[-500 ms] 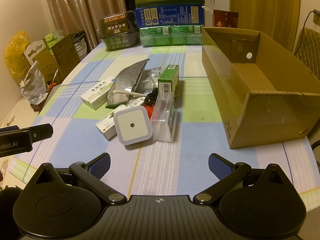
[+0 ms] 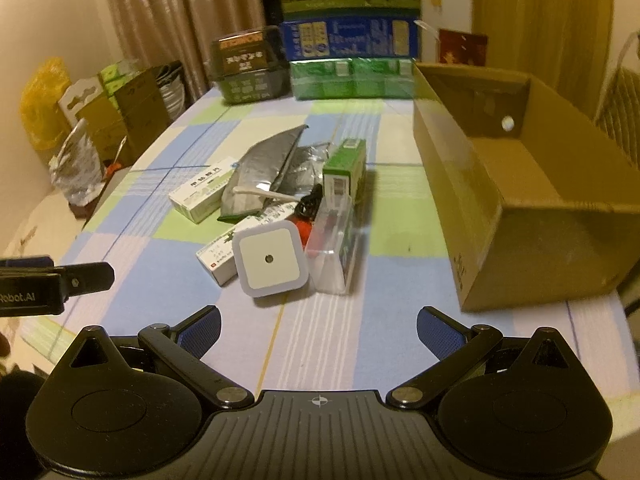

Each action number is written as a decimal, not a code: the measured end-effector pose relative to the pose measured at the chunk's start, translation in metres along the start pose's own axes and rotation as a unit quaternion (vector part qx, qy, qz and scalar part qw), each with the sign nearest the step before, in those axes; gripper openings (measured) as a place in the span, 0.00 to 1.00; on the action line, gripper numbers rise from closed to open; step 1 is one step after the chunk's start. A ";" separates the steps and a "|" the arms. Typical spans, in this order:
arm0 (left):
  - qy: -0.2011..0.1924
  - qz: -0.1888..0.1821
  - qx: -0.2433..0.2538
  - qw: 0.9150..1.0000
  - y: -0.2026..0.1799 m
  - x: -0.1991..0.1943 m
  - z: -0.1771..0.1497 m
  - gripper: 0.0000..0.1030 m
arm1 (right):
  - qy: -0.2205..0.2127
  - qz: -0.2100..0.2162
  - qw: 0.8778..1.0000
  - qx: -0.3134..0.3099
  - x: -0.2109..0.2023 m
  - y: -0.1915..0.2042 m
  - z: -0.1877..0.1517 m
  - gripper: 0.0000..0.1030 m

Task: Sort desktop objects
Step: 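Move both tools toward the white night-light and clear plastic case, then grasp the white night-light with the left tool while the right tool grasps the clear case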

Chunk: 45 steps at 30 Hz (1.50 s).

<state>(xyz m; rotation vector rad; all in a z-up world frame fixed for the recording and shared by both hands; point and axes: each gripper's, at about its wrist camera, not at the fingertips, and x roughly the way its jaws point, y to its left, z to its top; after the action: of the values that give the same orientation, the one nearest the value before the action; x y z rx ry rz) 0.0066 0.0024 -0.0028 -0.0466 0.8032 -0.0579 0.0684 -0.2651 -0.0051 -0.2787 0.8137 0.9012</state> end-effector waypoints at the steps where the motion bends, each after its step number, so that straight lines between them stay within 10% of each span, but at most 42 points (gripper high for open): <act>1: 0.002 0.012 -0.014 1.000 0.002 0.001 0.001 0.98 | -0.002 -0.001 1.000 -0.008 0.002 0.001 0.001 0.98; 16: -0.004 -0.049 0.109 0.993 -0.008 0.054 0.024 0.99 | -0.014 0.008 0.998 -0.056 0.043 -0.019 0.014 0.97; 29: -0.022 -0.126 0.196 0.972 -0.042 0.104 0.013 0.92 | 0.003 0.039 0.996 -0.080 0.075 -0.028 0.020 0.73; 45: -0.059 -0.115 0.397 0.909 -0.090 0.135 -0.013 0.71 | 0.010 0.053 0.996 -0.075 0.099 -0.035 0.029 0.69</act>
<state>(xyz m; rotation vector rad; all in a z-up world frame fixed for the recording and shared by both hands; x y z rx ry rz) 0.0877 -0.0974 -0.1028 0.6234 0.6015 -0.5972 0.1454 -0.2131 -0.0619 -0.3794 0.7859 1.0642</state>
